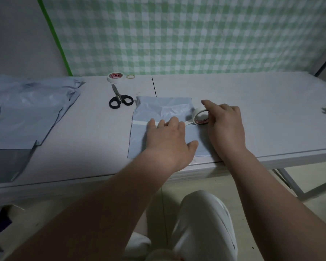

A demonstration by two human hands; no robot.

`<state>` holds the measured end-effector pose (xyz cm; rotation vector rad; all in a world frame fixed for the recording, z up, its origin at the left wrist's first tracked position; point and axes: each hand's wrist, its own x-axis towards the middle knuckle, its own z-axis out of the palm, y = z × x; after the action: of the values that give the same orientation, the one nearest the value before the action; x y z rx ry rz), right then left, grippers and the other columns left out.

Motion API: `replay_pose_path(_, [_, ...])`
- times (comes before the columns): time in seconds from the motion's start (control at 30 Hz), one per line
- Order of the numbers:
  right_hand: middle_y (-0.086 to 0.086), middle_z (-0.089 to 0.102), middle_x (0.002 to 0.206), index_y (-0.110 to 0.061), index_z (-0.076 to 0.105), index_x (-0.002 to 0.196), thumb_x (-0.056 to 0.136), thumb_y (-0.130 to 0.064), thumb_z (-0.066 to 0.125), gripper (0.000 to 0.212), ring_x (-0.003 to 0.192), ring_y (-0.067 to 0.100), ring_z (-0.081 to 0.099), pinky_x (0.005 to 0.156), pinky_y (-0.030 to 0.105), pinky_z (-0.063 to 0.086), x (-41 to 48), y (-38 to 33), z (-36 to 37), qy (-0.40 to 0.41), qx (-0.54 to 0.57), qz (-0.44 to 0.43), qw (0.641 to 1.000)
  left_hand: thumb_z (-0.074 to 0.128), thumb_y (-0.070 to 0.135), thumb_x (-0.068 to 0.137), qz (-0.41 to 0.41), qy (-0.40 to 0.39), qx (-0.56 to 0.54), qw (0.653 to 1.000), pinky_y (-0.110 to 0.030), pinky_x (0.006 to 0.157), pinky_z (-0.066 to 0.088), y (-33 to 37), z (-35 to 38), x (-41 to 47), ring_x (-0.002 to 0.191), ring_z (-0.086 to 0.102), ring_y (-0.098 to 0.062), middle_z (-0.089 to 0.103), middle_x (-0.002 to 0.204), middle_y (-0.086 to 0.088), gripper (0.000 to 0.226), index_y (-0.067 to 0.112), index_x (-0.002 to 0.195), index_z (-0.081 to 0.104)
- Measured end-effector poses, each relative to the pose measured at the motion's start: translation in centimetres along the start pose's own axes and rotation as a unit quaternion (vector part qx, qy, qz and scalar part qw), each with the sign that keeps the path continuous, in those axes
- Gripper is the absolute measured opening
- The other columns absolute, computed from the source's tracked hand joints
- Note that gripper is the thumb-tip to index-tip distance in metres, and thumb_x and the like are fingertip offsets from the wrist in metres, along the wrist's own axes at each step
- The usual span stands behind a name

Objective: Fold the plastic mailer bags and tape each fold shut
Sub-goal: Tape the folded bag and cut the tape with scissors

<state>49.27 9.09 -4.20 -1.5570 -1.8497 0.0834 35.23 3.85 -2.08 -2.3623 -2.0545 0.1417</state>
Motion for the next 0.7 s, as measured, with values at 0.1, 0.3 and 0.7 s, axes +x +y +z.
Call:
replay_pose_path(0.1, [0.005, 0.062, 0.106, -0.028, 0.055, 0.131, 0.095, -0.010, 0.043, 0.043, 0.112, 0.028, 0.040, 0.073, 0.029, 0.033, 0.1, 0.3, 0.2, -0.002, 0.006, 0.003, 1.000, 0.015, 0.059, 0.095, -0.002, -0.008, 0.019, 1.000, -0.055, 0.114, 0.010, 0.5, -0.2, 0.3, 0.136, 0.028, -0.033, 0.024, 0.150, -0.010, 0.068, 0.021, 0.150, 0.015])
replay_pose_path(0.3, [0.001, 0.068, 0.109, -0.026, 0.054, 0.132, 0.093, -0.015, 0.051, 0.041, 0.114, 0.026, 0.042, 0.075, 0.014, 0.025, 0.6, 0.8, 0.4, -0.035, 0.075, 0.025, 0.996, 0.016, 0.060, 0.094, -0.014, -0.010, 0.024, 1.000, -0.057, 0.114, 0.008, 1.3, -0.3, 0.6, 0.137, 0.028, -0.035, 0.026, 0.149, -0.013, 0.069, 0.020, 0.149, 0.018])
replay_pose_path(0.7, [0.002, 0.070, 0.099, -0.027, 0.063, 0.116, 0.088, -0.015, 0.059, 0.031, 0.100, 0.020, 0.059, 0.082, 0.019, 0.040, 0.6, 0.5, -0.6, -0.031, 0.153, 0.070, 0.985, 0.023, 0.058, 0.094, 0.023, 0.038, -0.046, 0.998, -0.046, 0.118, 0.011, 1.8, 0.4, 0.7, 0.132, 0.034, -0.024, 0.039, 0.139, -0.008, 0.070, 0.009, 0.143, 0.031])
